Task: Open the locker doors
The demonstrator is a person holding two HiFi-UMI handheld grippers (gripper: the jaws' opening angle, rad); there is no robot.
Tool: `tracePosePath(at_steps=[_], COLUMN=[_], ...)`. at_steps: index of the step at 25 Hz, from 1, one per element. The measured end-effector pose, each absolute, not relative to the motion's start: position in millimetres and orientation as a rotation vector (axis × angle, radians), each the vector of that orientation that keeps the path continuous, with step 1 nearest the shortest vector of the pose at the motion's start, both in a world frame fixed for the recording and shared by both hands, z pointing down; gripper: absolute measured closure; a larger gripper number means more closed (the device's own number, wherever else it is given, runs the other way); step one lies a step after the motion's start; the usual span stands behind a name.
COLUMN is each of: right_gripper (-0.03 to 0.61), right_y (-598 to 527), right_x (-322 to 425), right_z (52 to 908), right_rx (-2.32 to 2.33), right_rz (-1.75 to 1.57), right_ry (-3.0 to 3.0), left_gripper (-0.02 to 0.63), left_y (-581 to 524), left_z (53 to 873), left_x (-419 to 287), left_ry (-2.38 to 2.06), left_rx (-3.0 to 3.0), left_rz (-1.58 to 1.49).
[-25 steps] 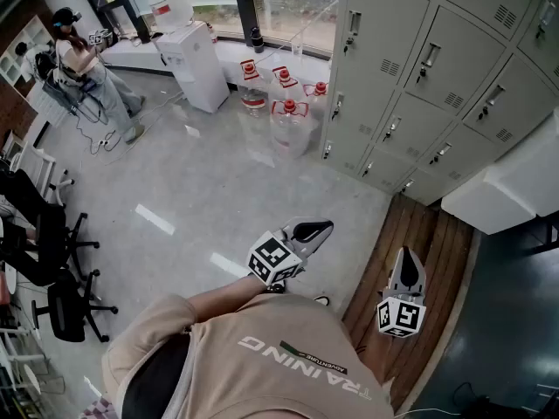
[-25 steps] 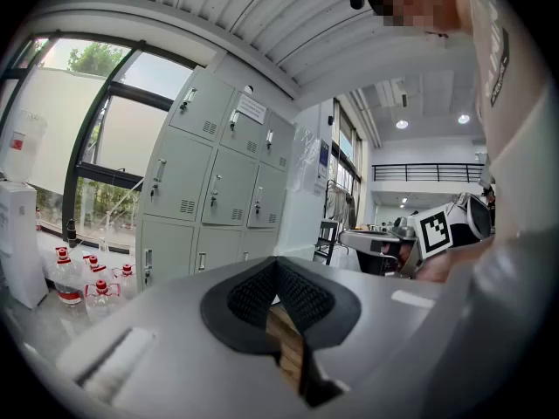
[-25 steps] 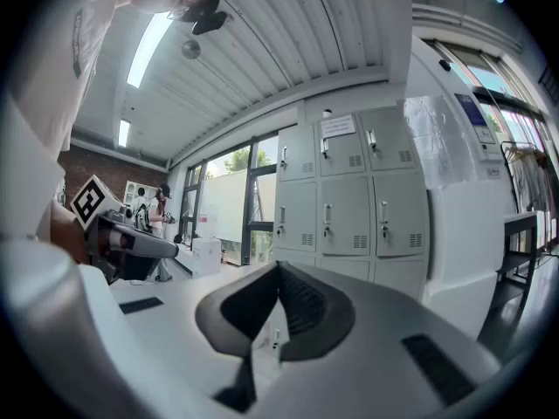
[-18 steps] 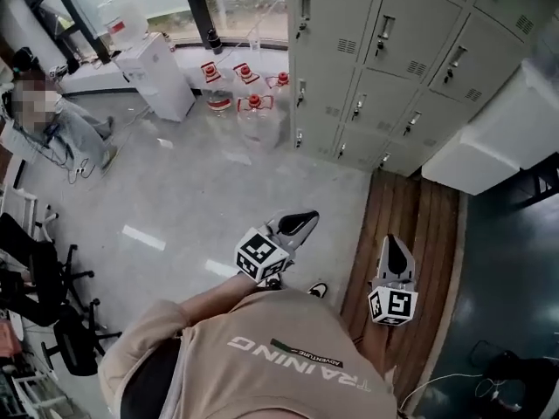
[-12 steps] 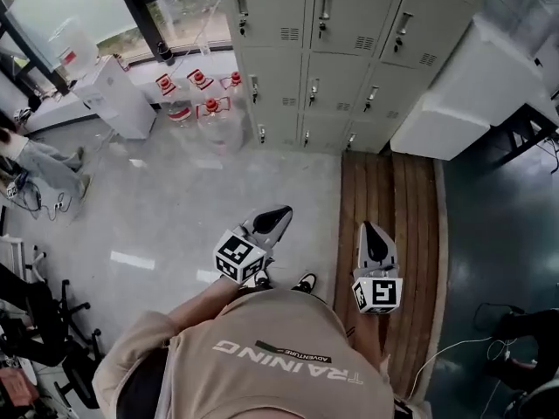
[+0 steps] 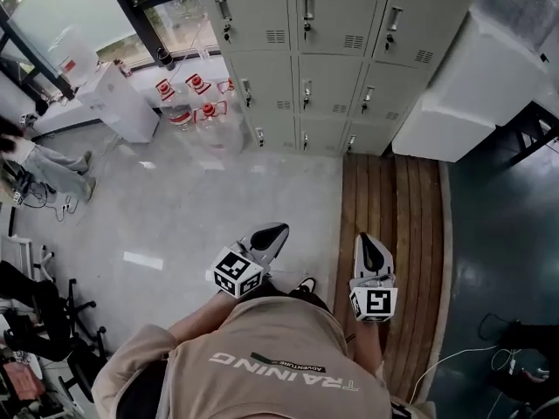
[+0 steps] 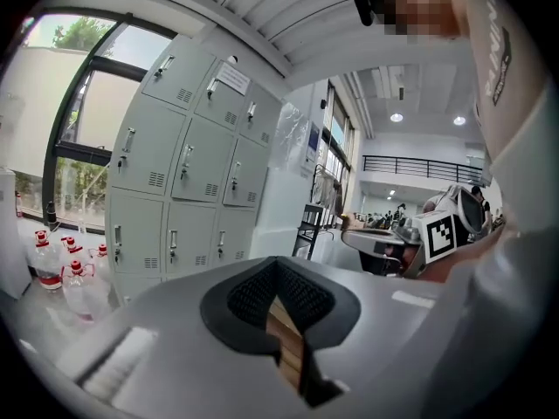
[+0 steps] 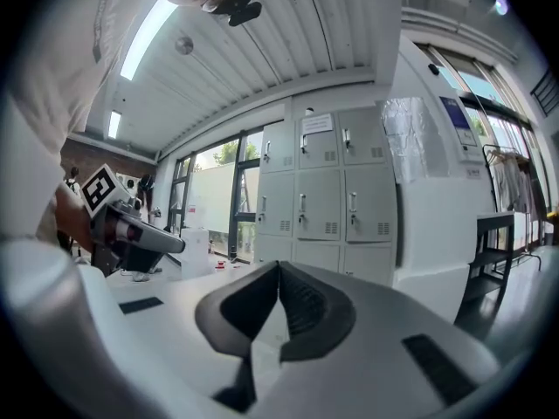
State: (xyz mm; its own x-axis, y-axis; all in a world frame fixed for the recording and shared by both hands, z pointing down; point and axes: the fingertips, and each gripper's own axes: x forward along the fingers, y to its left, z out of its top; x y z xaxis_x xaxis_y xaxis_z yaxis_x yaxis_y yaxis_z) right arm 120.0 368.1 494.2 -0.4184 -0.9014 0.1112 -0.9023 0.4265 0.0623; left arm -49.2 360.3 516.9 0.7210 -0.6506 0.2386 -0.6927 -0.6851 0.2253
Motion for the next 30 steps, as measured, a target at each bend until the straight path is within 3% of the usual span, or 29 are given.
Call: tracePosePath(at_steps=[17, 30], right_gripper=[0.568, 0.568], right_y=[268.7, 116.1], right_x=[155.2, 139.5], right_z=[517.5, 505.6], right_rx=[1.698, 1.832], right_rz=[0.16, 0.202], right_ry=[-2.498, -2.46], left_gripper=[0.607, 0.607], left_y=[229.4, 87.1], left_z=[524.2, 508.3], left_x=[16.7, -8.4], left_ry=[-0.885, -0.8], left_rx=[2.707, 2.815], left_rz=[0.175, 0.191])
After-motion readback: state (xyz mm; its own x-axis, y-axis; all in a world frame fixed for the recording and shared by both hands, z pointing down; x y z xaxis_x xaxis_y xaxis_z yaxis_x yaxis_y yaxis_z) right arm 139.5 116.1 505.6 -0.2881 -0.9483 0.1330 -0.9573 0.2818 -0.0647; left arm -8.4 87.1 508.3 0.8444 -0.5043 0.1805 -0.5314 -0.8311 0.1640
